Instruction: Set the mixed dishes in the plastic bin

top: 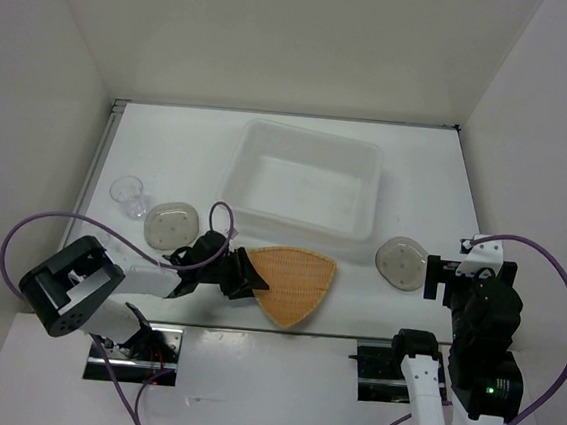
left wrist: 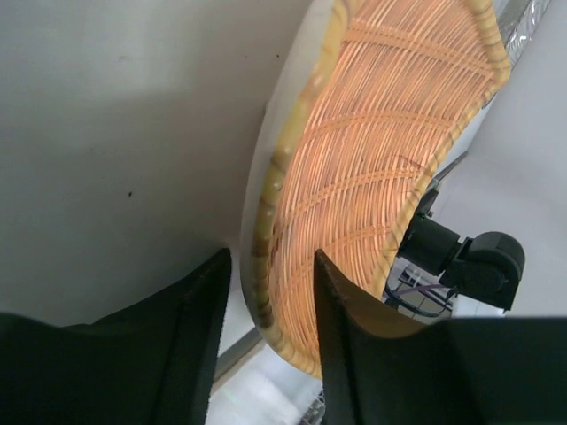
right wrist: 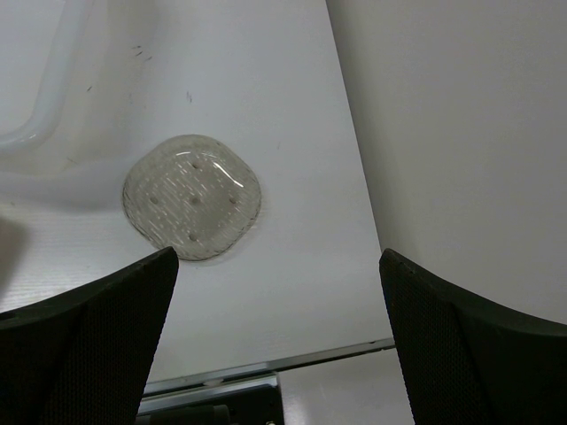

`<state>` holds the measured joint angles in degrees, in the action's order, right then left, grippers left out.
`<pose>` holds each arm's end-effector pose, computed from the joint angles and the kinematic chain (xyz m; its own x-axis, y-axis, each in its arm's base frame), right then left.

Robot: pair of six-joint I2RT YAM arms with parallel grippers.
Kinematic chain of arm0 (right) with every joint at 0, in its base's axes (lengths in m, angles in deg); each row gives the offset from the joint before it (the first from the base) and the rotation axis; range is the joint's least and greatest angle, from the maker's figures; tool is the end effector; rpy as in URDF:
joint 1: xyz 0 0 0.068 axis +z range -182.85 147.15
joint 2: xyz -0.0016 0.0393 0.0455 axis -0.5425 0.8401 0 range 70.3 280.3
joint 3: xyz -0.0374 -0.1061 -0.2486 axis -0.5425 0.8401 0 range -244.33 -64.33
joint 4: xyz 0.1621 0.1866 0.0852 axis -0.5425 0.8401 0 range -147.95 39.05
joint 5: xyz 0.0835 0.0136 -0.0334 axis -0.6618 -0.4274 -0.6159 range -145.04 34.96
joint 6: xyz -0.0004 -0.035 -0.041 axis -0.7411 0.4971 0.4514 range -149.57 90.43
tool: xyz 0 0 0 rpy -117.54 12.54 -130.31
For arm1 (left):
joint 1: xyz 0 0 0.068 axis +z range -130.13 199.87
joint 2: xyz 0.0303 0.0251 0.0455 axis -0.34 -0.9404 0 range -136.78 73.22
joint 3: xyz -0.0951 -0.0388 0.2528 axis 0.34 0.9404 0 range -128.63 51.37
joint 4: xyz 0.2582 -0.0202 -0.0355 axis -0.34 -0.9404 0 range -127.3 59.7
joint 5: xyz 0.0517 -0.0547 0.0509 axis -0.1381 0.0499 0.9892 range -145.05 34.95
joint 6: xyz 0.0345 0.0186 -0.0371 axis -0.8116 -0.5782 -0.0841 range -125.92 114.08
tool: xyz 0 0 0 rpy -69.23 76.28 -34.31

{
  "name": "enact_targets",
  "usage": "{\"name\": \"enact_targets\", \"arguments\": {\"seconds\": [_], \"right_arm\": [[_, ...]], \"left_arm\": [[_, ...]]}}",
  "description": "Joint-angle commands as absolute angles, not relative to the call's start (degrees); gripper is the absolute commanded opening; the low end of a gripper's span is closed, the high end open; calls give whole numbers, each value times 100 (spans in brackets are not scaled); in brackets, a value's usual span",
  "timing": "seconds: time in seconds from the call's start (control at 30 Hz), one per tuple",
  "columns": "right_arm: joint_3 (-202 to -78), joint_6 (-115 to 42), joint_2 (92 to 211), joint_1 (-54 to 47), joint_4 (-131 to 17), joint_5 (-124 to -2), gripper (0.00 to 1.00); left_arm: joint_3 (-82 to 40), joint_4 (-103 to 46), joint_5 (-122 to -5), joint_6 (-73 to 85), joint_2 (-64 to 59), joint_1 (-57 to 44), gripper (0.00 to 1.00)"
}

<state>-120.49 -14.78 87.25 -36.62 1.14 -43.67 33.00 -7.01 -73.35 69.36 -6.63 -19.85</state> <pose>0.0212 -0.0084 0.3548 -0.3918 -0.2250 -0.8921 0.1546 0.9398 -0.3049 0.1680 -0.1541 0.1201 -0.8913 -0.4533 -0.0119 -0.2576 0.5277 -0.8094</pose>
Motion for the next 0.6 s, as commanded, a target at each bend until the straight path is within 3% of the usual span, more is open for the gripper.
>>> {"name": "enact_targets", "arguments": {"seconds": [0.0, 0.17, 0.3, 0.33, 0.57], "right_arm": [[-12014, -1542, 8726, -3646, -232, -4353, 98], [-12014, -1489, 8726, -3646, -232, -4353, 98], [-12014, -1489, 8726, -3646, -232, -4353, 98], [-12014, -1489, 8726, -3646, -232, -4405, 98], [-12014, -1489, 8726, -3646, -232, -4406, 98]], "left_arm": [[3528, 45, -7359, 7089, -939, -2116, 49], [3669, 617, -7298, 7212, -1273, -2117, 47], [3722, 557, -7298, 7212, -1142, -2117, 17], [3722, 408, -7237, 7212, -976, -2117, 0], [2950, -2332, -6719, 6703, 640, -2117, 0]]}}
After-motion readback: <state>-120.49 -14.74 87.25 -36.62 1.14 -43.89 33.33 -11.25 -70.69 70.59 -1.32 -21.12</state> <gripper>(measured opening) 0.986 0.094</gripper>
